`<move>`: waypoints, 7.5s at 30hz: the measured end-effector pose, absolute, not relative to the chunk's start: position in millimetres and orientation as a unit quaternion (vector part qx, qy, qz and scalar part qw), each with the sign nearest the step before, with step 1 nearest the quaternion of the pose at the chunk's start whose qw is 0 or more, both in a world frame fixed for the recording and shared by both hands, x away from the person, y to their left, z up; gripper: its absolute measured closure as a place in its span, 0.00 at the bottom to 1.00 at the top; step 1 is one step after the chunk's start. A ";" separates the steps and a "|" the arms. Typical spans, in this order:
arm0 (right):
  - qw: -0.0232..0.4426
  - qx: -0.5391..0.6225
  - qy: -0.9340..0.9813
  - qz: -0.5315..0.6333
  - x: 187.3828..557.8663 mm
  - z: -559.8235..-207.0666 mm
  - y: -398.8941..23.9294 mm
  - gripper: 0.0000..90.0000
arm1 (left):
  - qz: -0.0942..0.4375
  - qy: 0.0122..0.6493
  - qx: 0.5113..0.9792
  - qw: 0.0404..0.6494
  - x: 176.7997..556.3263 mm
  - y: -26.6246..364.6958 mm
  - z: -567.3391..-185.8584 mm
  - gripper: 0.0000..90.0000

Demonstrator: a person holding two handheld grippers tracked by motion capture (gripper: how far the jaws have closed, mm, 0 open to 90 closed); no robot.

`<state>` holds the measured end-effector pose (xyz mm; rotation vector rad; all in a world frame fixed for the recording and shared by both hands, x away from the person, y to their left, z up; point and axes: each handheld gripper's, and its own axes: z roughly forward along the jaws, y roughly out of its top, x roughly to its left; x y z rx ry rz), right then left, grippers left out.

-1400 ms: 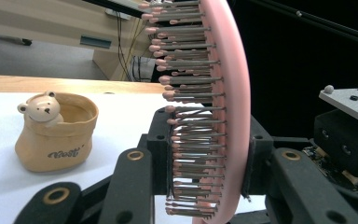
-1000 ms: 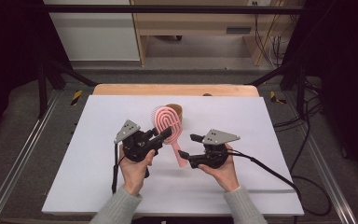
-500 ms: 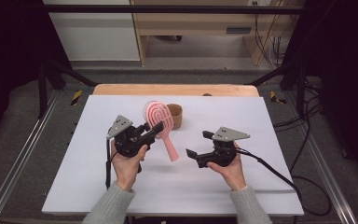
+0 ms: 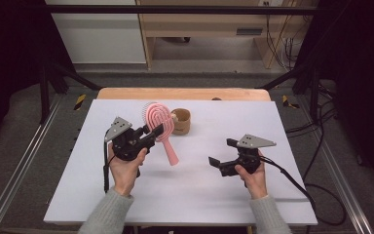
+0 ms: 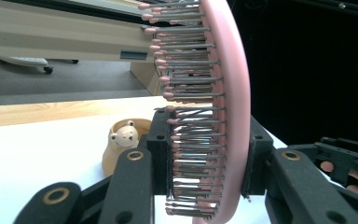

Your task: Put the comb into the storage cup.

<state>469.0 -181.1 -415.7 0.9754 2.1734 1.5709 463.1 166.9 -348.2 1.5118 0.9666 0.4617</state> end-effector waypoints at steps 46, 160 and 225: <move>0.157 0.367 0.725 0.562 456.4 -436.2 -264.2 0.00 | 0.234 0.398 0.660 0.593 477.4 170.3 -306.9 0.71; 0.157 0.375 0.725 0.557 454.3 -442.3 -273.4 0.00 | 0.264 0.401 0.675 0.560 593.9 100.2 -278.5 0.70; 0.159 0.375 0.724 0.556 454.2 -442.0 -273.6 0.00 | 0.274 0.405 0.710 0.507 633.2 84.6 -319.9 0.70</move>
